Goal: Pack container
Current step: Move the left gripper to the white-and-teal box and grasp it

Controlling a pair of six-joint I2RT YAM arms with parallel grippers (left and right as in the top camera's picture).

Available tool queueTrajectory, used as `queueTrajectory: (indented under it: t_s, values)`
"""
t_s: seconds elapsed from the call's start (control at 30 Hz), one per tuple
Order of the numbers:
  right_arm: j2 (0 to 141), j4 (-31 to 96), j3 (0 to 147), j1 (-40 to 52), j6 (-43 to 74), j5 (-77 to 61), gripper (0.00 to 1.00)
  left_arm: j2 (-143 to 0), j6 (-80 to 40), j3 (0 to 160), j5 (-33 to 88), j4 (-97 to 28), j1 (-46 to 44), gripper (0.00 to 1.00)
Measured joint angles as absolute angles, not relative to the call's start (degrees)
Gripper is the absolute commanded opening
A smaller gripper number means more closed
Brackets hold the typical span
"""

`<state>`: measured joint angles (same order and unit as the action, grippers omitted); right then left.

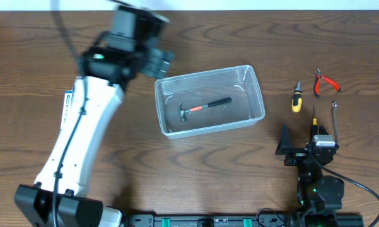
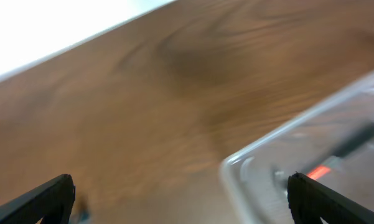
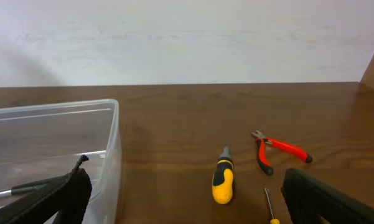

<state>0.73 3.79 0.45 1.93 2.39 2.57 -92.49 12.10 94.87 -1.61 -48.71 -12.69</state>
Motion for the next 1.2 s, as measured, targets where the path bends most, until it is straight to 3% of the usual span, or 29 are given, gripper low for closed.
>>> queueTrajectory:
  t_s: [0.27, 0.53, 1.2]
  values:
    - [0.73, 3.79, 0.45, 1.93, 2.39, 2.57, 0.99, -93.93, 6.52, 94.87, -4.69, -57.47, 3.86, 0.98]
    - [0.73, 3.79, 0.45, 1.93, 2.39, 2.57, 0.99, -96.84, 7.33, 94.85, -7.55, -58.08, 15.14, 0.98]
    - [0.73, 3.79, 0.45, 1.93, 2.39, 2.57, 0.99, -114.69, 18.35, 94.83, -7.53, -58.00, 19.62, 0.98]
